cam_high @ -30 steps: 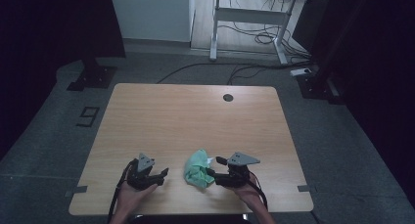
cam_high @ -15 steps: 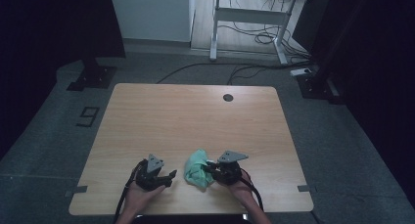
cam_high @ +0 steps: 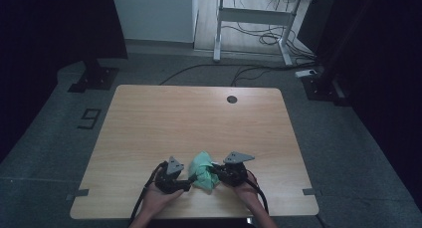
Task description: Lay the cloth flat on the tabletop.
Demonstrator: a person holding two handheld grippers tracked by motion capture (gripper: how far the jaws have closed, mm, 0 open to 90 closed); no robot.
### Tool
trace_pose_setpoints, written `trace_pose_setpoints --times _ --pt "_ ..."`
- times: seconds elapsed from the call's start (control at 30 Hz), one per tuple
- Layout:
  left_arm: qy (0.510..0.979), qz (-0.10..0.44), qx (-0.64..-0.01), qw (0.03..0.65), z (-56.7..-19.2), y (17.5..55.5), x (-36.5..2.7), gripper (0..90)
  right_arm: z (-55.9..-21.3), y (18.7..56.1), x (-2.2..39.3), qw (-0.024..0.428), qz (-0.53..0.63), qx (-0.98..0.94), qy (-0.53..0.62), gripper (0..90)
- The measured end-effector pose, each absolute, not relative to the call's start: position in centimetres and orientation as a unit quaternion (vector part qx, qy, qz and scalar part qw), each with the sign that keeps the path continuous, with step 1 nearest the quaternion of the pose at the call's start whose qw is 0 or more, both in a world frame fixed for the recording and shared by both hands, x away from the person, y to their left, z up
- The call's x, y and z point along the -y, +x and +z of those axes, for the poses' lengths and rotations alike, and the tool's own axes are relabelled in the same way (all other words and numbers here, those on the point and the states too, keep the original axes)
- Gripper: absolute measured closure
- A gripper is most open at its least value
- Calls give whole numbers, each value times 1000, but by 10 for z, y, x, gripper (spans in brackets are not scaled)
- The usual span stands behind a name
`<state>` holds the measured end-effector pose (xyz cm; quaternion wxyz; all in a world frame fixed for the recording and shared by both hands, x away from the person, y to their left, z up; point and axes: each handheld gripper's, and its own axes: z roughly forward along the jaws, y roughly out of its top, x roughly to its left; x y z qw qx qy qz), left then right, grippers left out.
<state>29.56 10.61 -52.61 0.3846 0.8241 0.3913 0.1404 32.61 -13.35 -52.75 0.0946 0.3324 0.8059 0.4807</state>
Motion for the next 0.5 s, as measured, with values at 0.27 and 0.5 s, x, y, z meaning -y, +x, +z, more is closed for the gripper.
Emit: trace_pose_setpoints --times 0.27,0.5 --pt "827 106 -395 385 -537 306 -98 704 -522 324 137 103 486 -806 323 849" --pt "829 102 -383 394 -535 306 -99 820 -516 322 138 109 489 -805 317 851"
